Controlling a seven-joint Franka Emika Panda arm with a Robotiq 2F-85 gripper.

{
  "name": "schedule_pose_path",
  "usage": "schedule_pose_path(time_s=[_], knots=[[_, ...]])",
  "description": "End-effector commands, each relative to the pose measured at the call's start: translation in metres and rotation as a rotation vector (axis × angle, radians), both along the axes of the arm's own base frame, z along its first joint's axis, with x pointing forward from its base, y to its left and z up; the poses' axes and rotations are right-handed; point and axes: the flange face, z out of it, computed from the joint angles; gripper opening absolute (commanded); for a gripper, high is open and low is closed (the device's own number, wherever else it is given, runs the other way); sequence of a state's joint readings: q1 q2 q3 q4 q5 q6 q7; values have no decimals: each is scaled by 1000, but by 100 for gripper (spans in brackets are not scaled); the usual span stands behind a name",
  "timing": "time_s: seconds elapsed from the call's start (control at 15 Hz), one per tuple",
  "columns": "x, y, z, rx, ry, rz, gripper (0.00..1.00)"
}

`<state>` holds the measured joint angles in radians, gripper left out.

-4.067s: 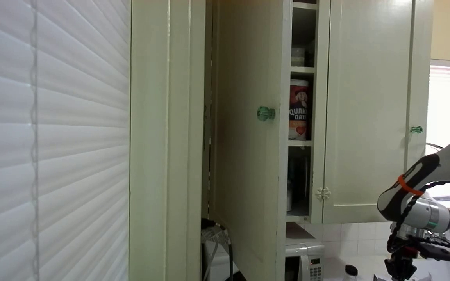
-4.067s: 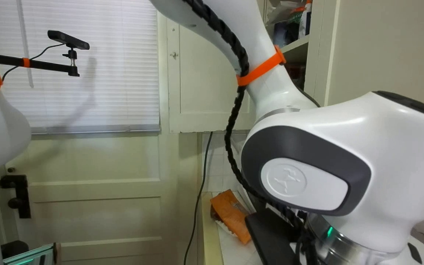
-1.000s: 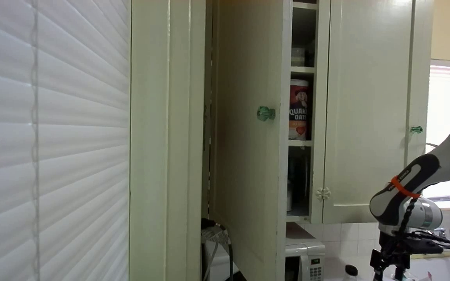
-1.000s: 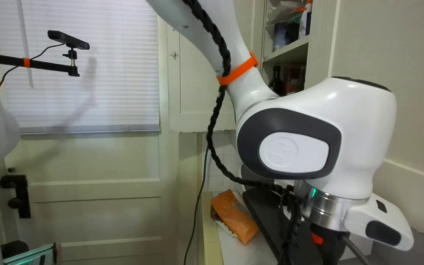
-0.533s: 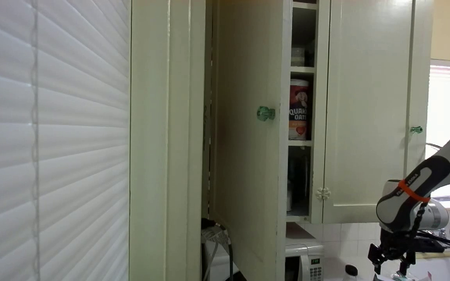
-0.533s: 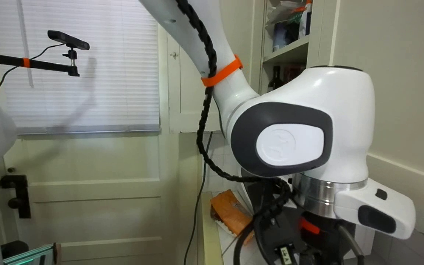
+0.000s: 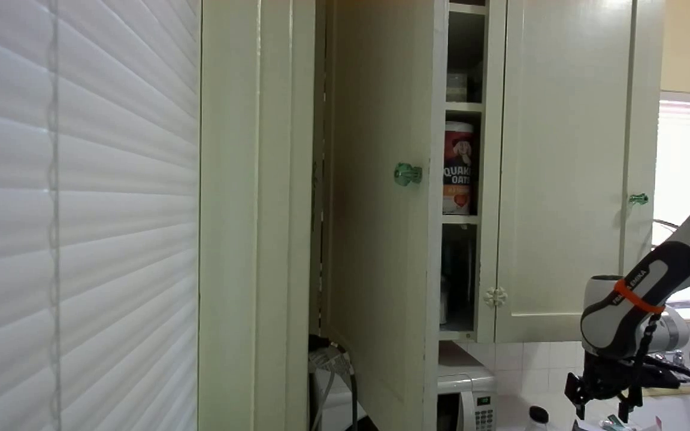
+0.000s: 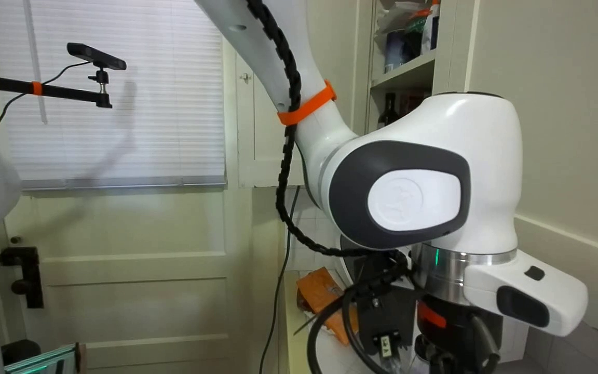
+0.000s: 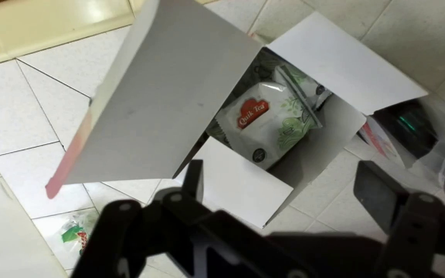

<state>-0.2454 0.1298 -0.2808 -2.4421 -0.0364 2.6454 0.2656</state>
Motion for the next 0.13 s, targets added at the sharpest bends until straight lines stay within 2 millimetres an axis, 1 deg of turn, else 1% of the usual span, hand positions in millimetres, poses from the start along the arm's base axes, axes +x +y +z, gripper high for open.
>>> schedule_pose_path(time_s=[0.0, 0.07], knots=[[0, 0, 1, 0, 1, -1, 100], [0, 0, 1, 0, 1, -1, 100]])
